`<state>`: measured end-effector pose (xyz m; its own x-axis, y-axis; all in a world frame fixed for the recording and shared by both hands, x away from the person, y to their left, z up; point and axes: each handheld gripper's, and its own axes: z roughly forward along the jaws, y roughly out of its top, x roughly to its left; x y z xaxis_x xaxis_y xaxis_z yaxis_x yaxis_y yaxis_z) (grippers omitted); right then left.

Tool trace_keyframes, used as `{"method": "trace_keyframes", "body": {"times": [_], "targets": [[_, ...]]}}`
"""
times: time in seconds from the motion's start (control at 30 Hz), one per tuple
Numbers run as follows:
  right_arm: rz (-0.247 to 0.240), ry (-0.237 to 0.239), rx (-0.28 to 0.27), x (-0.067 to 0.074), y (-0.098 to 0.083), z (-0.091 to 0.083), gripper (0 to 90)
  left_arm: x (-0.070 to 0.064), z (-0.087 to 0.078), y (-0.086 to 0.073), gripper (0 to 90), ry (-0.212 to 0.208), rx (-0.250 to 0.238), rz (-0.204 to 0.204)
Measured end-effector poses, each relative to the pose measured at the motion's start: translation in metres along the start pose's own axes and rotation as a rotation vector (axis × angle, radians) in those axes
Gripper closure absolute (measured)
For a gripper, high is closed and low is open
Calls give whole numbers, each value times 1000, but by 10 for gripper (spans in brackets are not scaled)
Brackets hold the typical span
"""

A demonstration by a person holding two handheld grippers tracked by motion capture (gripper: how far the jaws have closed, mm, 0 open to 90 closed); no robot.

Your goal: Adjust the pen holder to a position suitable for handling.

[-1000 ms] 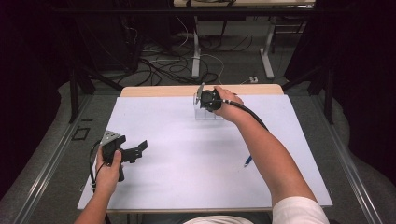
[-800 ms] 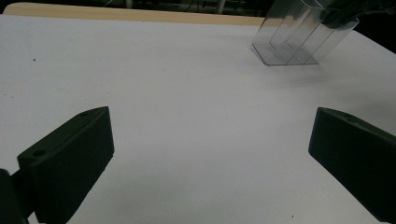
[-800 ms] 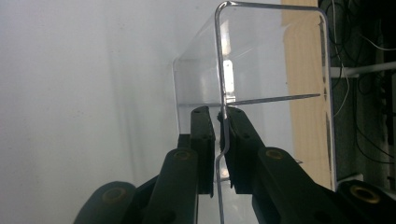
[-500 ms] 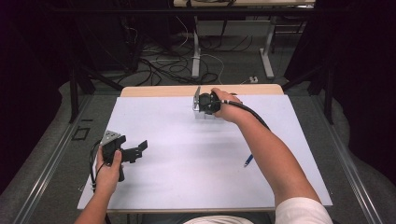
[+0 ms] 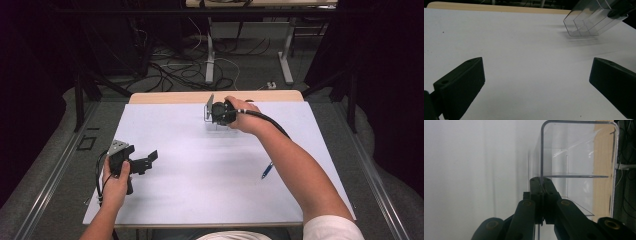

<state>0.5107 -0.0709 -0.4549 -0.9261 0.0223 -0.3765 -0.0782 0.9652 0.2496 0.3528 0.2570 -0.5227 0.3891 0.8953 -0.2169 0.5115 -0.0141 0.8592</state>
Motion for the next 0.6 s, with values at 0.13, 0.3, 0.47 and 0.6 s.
{"method": "trace_keyframes", "body": {"times": [0.13, 0.3, 0.47, 0.6], "targets": [[7, 19, 14, 7, 3, -5, 891, 0, 0, 0, 0, 0, 0, 0], [6, 43, 24, 18, 7, -11, 891, 0, 0, 0, 0, 2, 0, -3], [-8, 77, 21, 29, 11, -12, 891, 0, 0, 0, 0, 2, 1, -1], [-14, 109, 25, 35, 16, -12, 891, 0, 0, 0, 0, 2, 3, -1]]}}
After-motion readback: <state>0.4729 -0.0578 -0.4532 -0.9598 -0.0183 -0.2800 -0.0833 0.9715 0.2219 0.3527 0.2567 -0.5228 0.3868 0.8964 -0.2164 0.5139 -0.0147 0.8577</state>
